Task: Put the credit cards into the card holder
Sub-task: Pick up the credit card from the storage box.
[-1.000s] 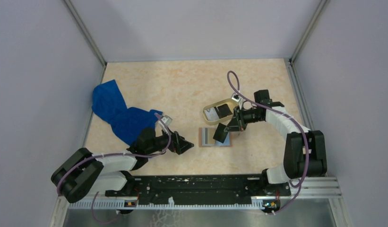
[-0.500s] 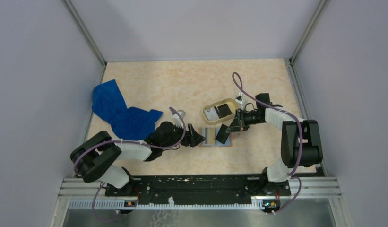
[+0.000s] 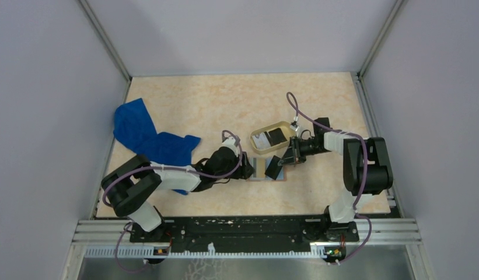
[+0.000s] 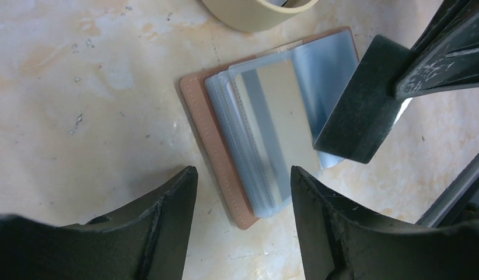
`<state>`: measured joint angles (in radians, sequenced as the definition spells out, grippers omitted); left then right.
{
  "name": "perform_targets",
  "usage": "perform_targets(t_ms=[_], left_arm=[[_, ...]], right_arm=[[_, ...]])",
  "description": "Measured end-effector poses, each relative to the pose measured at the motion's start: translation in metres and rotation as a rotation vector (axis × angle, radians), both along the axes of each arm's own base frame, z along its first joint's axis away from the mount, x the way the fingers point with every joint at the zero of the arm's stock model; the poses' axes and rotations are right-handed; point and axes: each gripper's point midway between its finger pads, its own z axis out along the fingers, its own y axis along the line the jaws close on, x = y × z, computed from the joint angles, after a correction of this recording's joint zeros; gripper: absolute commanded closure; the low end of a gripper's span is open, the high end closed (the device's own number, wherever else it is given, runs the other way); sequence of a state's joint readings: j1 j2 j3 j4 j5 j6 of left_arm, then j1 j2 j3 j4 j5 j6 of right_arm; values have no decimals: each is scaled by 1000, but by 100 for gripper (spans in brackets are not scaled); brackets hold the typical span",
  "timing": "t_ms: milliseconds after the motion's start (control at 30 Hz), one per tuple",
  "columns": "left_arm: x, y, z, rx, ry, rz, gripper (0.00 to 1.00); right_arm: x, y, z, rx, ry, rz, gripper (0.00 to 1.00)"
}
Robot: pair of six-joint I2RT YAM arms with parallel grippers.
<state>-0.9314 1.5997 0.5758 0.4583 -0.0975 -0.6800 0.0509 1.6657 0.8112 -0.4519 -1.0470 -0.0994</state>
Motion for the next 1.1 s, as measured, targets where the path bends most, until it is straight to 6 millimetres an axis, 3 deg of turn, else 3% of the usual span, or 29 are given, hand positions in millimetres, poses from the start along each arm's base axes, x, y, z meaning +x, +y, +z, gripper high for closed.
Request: perform_targets(t_ms=[100,333,467,1100], left_arm=[[4,-5,0,30,2,12,37],[9,-9,-6,96,21,40,59],[13,-9,-5,109,23,60,66],[16,-10,-6,123,29,72,70]], right_arm=[[0,-1,-5,-9,25,-8,100],[1,-2,-9,-22,36,-20,100],[1,-2,-10,-28,38,-22,100],[-4,-2,-19,-44,89,-51,100]])
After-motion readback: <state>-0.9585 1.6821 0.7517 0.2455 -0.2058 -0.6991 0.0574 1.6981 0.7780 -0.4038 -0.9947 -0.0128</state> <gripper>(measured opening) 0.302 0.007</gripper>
